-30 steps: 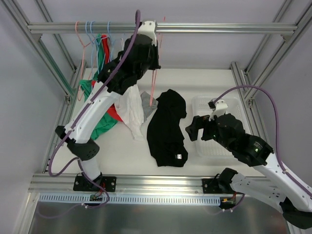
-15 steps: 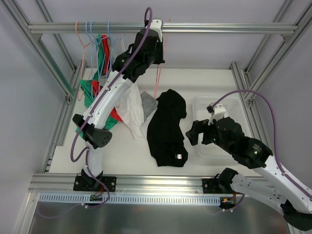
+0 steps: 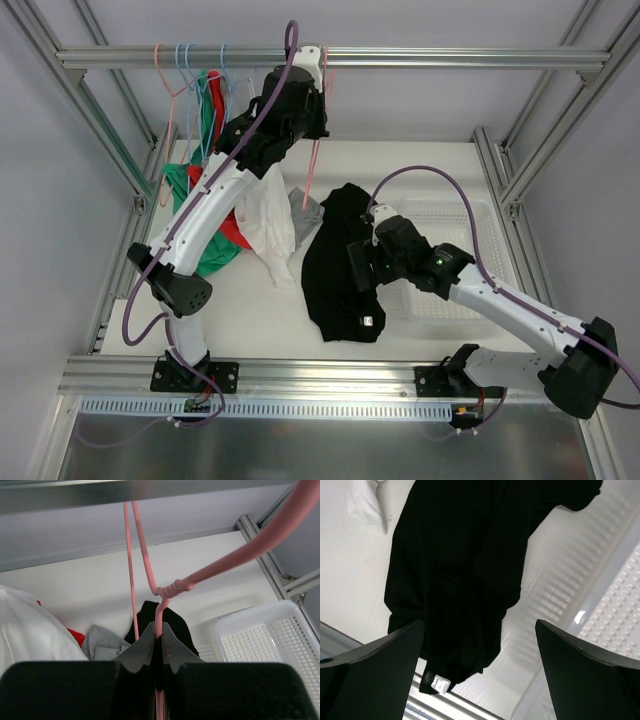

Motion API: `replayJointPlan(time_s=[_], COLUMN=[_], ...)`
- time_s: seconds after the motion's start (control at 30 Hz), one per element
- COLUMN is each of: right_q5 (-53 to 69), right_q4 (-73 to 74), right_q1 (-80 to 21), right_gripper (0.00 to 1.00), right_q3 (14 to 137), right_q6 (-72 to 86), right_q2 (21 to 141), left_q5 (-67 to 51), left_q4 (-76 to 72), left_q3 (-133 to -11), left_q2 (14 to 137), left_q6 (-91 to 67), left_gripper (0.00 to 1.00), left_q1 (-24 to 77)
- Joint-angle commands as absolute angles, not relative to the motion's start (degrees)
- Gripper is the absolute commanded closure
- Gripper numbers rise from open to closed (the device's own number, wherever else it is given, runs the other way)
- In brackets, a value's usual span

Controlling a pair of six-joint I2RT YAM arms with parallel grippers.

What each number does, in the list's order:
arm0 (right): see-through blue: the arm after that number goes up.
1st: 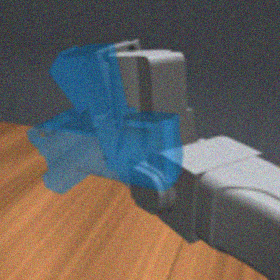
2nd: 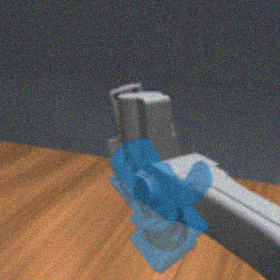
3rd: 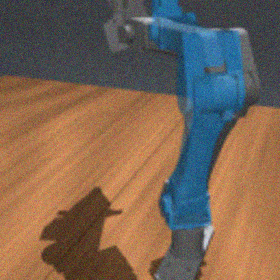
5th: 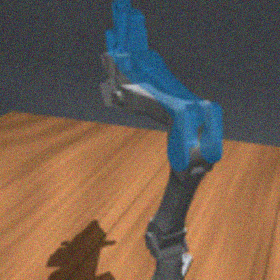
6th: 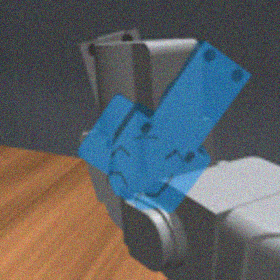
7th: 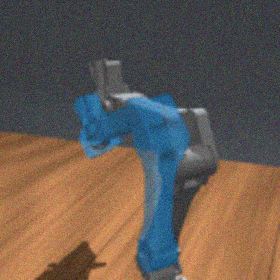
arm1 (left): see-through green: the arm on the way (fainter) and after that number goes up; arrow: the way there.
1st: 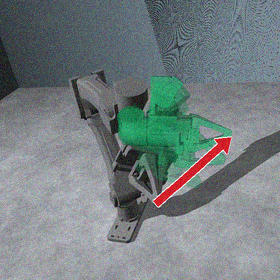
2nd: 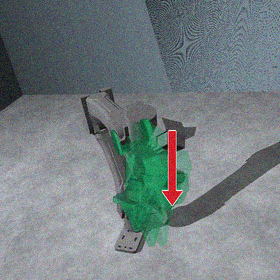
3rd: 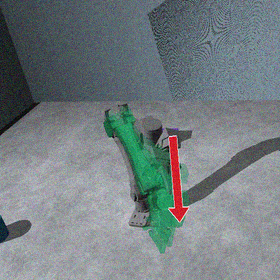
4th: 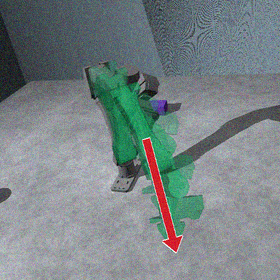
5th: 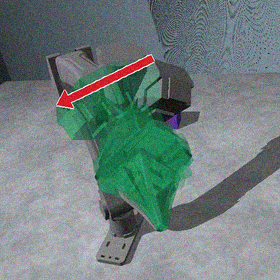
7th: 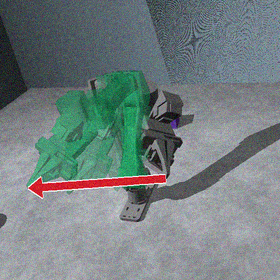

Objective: Remove the tank top from the hanger

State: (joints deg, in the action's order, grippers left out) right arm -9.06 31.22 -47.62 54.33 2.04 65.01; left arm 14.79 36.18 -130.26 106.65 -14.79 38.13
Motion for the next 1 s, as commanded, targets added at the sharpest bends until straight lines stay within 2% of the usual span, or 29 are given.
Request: replayJointPlan(time_s=[0.0, 0.13, 0.57, 0.97], right_q5=[-4.41, -2.73, -2.2, -1.93], right_q4=[25.67, 23.73, 23.64, 23.38], right_q1=[-47.2, -47.2, -46.76, -46.58], right_gripper=[0.01, 0.0, 0.0, 0.01], right_q3=[58.18, 58.27, 58.18, 57.4], right_q6=[1.49, 1.93, 1.58, 1.14], right_q2=[67.05, 68.73, 70.22, 69.0], left_q5=[12.83, 12.92, 11.25, 6.59], left_q4=[38.67, 38.67, 36.57, 35.6], left_q3=[-131.13, -129.9, -139.13, -143.25], left_q2=[104.76, 104.41, 104.76, 113.37], left_q6=[-14.5, -14.24, -15.03, -16.88], left_gripper=[1.0, 1.0, 1.0, 1.0], left_q1=[37.36, 37.35, 37.44, 32.52])
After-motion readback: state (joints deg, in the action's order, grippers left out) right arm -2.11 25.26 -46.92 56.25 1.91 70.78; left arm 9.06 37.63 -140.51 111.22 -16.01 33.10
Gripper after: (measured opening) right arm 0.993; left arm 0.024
